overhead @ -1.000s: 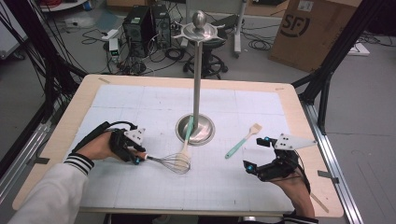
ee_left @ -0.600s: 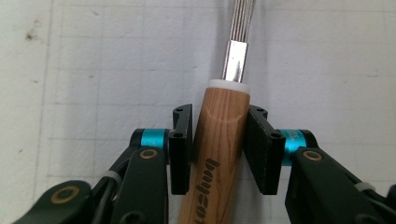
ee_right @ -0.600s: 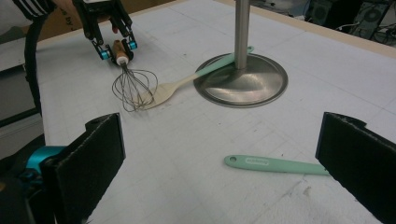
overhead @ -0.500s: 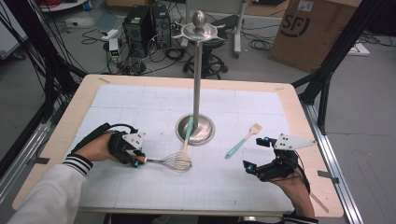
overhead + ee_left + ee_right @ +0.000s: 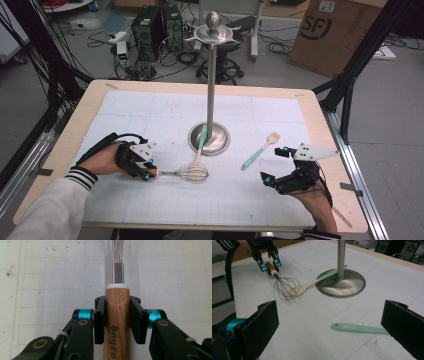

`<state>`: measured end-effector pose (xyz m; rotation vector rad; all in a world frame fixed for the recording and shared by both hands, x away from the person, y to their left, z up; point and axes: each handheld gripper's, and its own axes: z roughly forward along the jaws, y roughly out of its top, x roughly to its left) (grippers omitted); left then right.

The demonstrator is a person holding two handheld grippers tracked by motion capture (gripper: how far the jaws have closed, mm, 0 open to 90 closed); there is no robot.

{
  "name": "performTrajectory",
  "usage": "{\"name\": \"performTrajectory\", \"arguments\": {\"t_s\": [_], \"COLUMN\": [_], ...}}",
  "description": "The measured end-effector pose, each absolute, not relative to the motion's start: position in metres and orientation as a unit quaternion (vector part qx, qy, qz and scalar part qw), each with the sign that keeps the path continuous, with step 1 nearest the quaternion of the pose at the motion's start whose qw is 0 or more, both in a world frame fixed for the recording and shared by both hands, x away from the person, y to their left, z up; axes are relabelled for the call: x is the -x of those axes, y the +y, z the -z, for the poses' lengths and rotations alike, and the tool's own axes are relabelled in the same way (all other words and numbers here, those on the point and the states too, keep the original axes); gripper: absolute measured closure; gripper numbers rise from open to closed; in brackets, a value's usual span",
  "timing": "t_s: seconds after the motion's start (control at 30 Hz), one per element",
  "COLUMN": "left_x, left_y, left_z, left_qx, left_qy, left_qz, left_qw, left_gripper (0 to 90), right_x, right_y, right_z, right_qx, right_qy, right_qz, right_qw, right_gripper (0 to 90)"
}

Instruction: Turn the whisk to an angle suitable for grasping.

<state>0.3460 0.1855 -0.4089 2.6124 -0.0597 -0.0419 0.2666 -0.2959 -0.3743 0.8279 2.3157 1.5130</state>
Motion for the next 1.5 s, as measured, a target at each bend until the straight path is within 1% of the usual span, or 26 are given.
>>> {"name": "performTrajectory", "arguments": {"t_s": [0.33,0.53,0.83,0.9,1.17,1.37,1.5], "left_x": [-0.337,-0.329,-0.312,-0.310,-0.312,-0.315,-0.314], "left_y": [0.188,0.185,0.149,0.140,0.110,0.099,0.091], "left_z": [0.391,0.376,0.363,0.362,0.366,0.373,0.376], "left_qx": [-0.956,-0.951,-0.943,-0.945,-0.944,-0.935,-0.934], "left_qy": [-0.022,-0.006,-0.018,-0.025,-0.019,-0.007,-0.006], "left_qz": [-0.003,-0.015,0.001,0.004,0.010,0.017,0.015], "left_qw": [0.293,0.308,0.331,0.326,0.330,0.353,0.357], "left_gripper": [68.9,68.9,68.9,68.8,68.9,68.9,68.9], "right_x": [-0.267,-0.267,-0.265,-0.265,-0.263,-0.262,-0.262], "right_y": [-0.297,-0.297,-0.298,-0.298,-0.299,-0.300,-0.300], "right_z": [0.373,0.371,0.366,0.364,0.360,0.359,0.358], "right_qx": [-0.283,-0.281,-0.274,-0.269,-0.261,-0.261,-0.261], "right_qy": [0.795,0.794,0.798,0.800,0.801,0.800,0.800], "right_qz": [-0.522,-0.524,-0.523,-0.523,-0.526,-0.527,-0.527], "right_qw": [0.127,0.126,0.121,0.121,0.117,0.120,0.118], "right_gripper": [0.2,0.2,0.2,0.1,0.2,0.2,0.2]}}
